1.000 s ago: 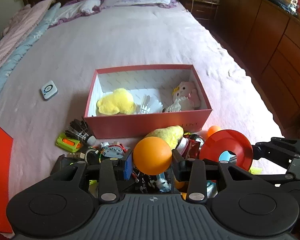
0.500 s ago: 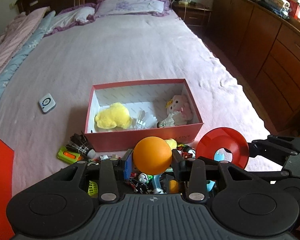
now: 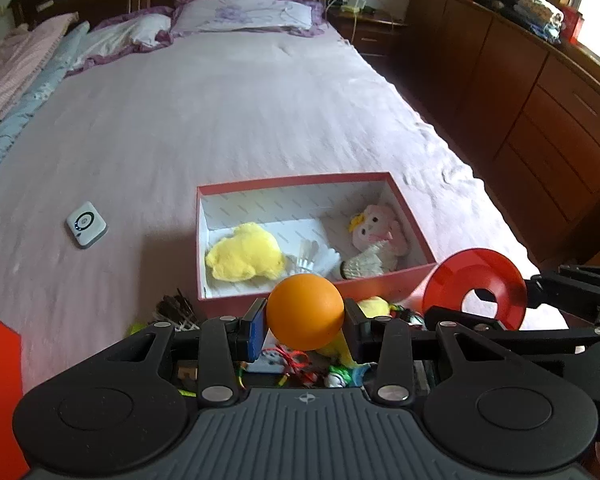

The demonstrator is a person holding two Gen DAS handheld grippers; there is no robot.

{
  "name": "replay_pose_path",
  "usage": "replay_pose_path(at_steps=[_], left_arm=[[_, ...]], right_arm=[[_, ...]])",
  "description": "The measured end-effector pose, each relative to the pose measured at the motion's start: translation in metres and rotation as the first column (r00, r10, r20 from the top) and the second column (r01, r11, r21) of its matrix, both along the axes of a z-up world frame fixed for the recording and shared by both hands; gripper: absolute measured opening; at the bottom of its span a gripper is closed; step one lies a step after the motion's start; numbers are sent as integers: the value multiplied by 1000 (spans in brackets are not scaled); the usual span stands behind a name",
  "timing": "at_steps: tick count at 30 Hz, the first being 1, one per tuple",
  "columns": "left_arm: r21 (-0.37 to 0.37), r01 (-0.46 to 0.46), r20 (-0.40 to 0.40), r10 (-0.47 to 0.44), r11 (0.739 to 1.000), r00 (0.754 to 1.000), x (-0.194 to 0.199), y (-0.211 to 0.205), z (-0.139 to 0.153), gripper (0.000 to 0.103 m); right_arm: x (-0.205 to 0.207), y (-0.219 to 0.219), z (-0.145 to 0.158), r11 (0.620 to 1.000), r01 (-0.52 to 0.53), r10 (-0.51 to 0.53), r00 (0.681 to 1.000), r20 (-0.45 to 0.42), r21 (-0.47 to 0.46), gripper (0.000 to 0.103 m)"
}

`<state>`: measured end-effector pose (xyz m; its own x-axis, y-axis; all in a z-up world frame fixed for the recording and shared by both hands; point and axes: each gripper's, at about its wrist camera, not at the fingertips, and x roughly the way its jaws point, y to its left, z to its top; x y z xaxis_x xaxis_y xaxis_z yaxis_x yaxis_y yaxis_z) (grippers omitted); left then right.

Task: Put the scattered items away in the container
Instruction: 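Carry orange ball in left tool and red cone in right tool to box, then open left tool dropping orange ball while right tool drops red cone into box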

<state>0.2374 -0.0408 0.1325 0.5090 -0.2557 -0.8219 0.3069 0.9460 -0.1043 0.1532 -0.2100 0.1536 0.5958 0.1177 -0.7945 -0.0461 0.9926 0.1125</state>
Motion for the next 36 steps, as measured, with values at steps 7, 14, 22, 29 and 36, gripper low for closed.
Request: replay_pose_path(at_steps=[7,14,22,29,36], left_arm=[[8,-31,-20,31,999,999,24,0,-13,40],[1,-38,-47,38,999,998,53,-10,-19,40],[19,-29,-63,30,999,998,92,-26,-35,40],[41,-36,-71,39,998,997,123,-32,-49,40],[44,-59,-67,62,997,996,127,-29,-50,45]], right_arm=[[22,3,-13,1000,-22,22,999,-39,5,50],[57,-10,-16,999,-33,34,999,-38,14,50],[100,-27,-34,1000,-22,23,998,-61,20,50],[141,-36,-58,1000,-18,19,997,-77,21,51],[155,-36,-70,1000,-4,5,996,-90,14,53]])
